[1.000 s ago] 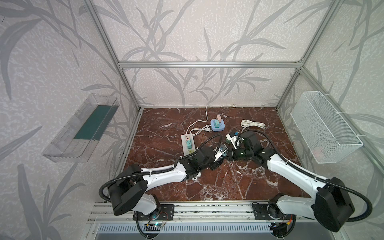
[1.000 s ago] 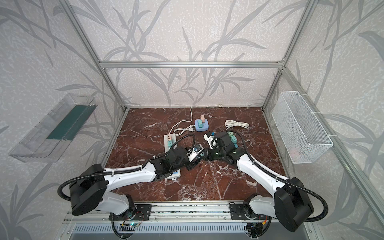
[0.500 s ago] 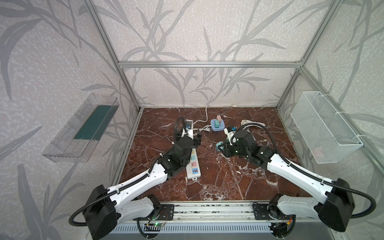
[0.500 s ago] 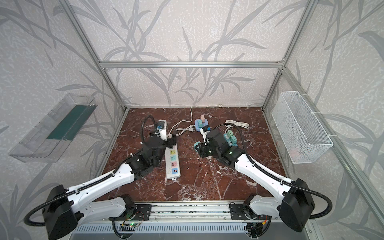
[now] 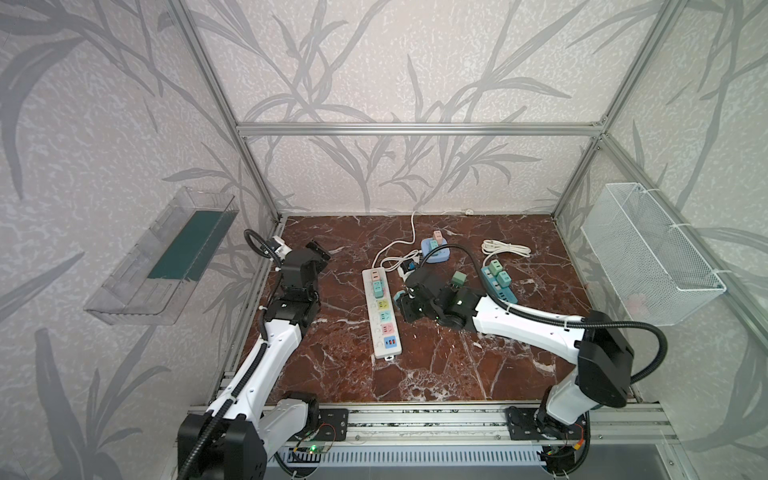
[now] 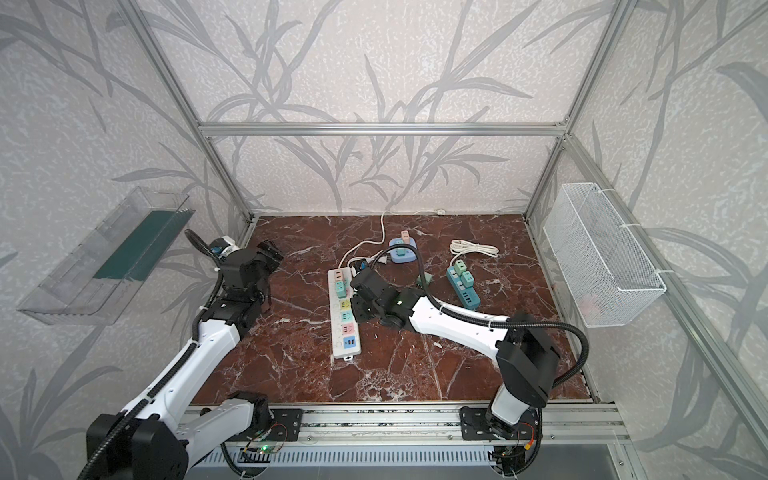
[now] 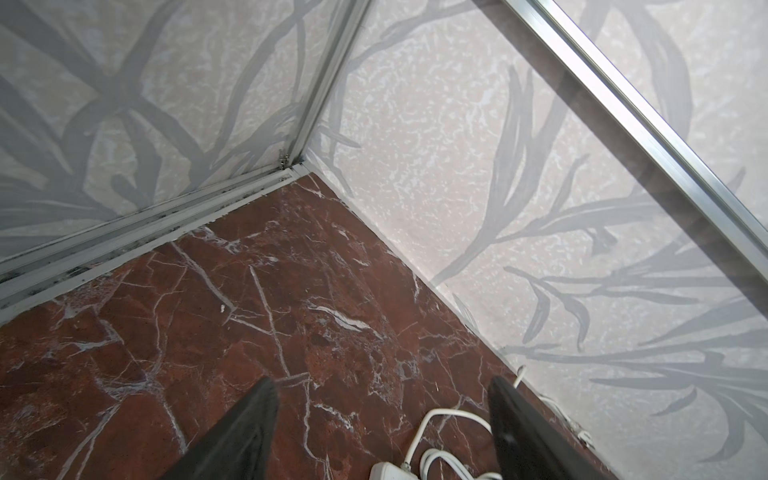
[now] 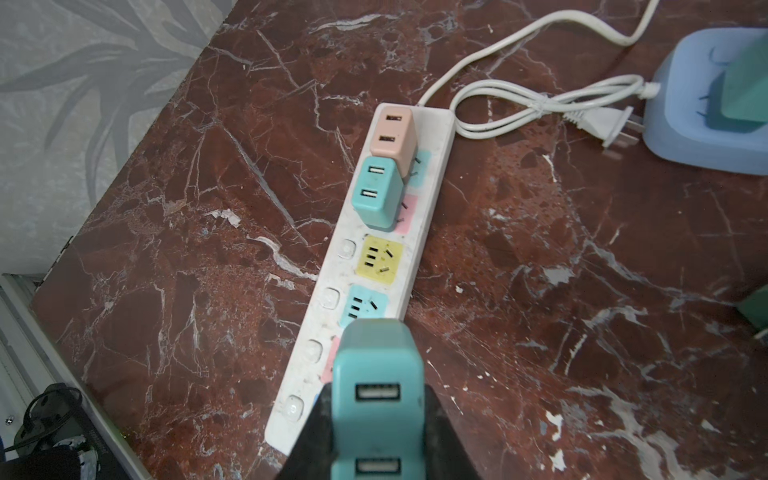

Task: Insert the plug
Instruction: 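Carry the teal adapter with the right gripper while the left arm withdraws, then align the teal adapter over the socket beside the plugged teal adapter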

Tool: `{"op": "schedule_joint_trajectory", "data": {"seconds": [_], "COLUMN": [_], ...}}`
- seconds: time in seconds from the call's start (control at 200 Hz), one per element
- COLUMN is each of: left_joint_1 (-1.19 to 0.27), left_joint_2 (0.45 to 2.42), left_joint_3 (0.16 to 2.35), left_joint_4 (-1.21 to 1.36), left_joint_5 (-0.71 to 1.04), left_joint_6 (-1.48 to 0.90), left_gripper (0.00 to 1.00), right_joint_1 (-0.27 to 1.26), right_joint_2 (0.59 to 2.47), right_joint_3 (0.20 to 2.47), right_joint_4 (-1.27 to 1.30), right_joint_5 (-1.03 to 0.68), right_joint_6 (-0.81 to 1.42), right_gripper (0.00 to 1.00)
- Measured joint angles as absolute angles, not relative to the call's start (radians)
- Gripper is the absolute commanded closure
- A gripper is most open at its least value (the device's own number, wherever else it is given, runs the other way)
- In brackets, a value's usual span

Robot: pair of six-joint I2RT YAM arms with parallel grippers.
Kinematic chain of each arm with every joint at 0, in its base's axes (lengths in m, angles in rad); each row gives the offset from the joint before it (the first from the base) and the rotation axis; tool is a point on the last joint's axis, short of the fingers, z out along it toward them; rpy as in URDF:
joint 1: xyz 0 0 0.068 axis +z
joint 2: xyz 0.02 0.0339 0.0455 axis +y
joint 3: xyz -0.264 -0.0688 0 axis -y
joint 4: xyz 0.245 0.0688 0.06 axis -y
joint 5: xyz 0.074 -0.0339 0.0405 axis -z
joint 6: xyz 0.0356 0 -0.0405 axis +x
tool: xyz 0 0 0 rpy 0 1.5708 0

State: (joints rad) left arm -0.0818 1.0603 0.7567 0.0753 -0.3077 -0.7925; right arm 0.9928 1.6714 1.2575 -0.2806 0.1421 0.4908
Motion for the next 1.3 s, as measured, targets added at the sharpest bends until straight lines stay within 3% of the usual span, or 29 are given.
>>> {"op": "schedule_joint_trajectory", "data": {"seconds": [0.63, 1.3], "left_joint_1": [-0.023, -0.01], "left_joint_2": [1.05, 1.05], "left_joint_3": [0.735, 0.723], "left_joint_4": [0.107, 0.126], "left_joint_5": [-0.212, -0.199], "left_joint_6": [-0.893, -0.921], "left_gripper": [0.25, 0.26], "right_joint_1": [1.066, 1.06], "right_joint_2": [1.988, 2.111], "right_joint_3": [1.501, 1.639], "right_joint_4": [-0.366, -0.416], "right_joint_5": [0.311, 0.366], "right_joint_6": [0.548, 0.58], "right_gripper": [1.0, 1.0]}}
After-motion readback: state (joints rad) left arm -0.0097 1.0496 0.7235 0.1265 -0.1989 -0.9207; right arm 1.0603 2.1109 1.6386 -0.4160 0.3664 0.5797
